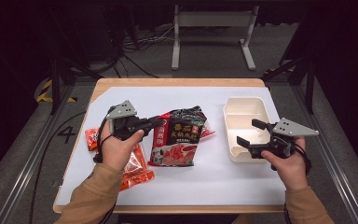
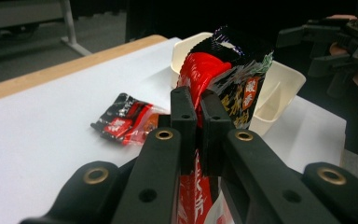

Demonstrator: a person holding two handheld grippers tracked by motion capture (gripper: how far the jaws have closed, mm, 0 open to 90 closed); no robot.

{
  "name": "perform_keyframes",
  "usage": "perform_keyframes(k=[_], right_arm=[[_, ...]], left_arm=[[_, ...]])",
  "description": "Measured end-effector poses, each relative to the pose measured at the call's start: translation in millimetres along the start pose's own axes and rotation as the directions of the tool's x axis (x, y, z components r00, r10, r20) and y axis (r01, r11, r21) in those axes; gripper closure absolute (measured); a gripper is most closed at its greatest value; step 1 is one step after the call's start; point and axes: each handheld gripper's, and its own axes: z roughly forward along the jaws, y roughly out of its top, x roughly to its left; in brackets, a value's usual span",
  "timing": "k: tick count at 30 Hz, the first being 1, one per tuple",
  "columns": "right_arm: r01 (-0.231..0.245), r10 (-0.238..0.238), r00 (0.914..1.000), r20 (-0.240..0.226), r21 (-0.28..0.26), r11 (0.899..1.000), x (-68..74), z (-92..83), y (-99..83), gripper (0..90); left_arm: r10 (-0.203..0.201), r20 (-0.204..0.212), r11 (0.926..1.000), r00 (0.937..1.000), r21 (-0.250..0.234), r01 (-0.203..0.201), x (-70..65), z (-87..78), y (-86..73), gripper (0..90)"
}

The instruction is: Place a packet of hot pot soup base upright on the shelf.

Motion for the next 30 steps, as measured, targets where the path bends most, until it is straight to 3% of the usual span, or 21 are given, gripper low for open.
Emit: perform_keyframes(k=[7,10,20,22,25,30], right_arm=[[-0.007,0.007,0.9991,-0.041,0.005,1.0,9.7,9.0,5.3,12.5],[-0.02,0.02,0.9971,-0.074,0.0,1.0,13.4,12.8,12.9,12.3],[-0.033,0.031,0.9938,-0.106,-0.017,0.999,17.6,25.1,23.6,7.2],[-0.03,0.026,0.9902,-0.137,-0.032,0.999,21.3,30.0,25.1,5.3],[-0.053,0.045,0.9895,-0.138,-0.051,0.997,25.9,35.2,26.8,5.3],[-0.047,0.038,0.9895,-0.139,-0.062,0.997,31.6,41.9,28.9,11.1]], left_arm=[[0.023,-0.016,0.999,0.9996,-0.039,-0.024,-7.3,-1.1,2.8,87.1],[0.015,-0.013,0.9981,0.9998,-0.059,-0.015,-10.4,-0.2,1.8,87.0],[0.023,0.01,0.9977,0.9997,-0.064,-0.022,-19.8,7.8,2.3,87.0],[0.024,0.014,0.9976,0.9996,-0.065,-0.023,-21.9,9.7,2.3,87.0],[0.026,0.024,0.9973,0.9994,-0.069,-0.024,-24.8,12.4,2.1,87.0],[0.021,0.033,0.9971,0.9992,-0.074,-0.019,-29.4,15.7,1.1,87.0]])
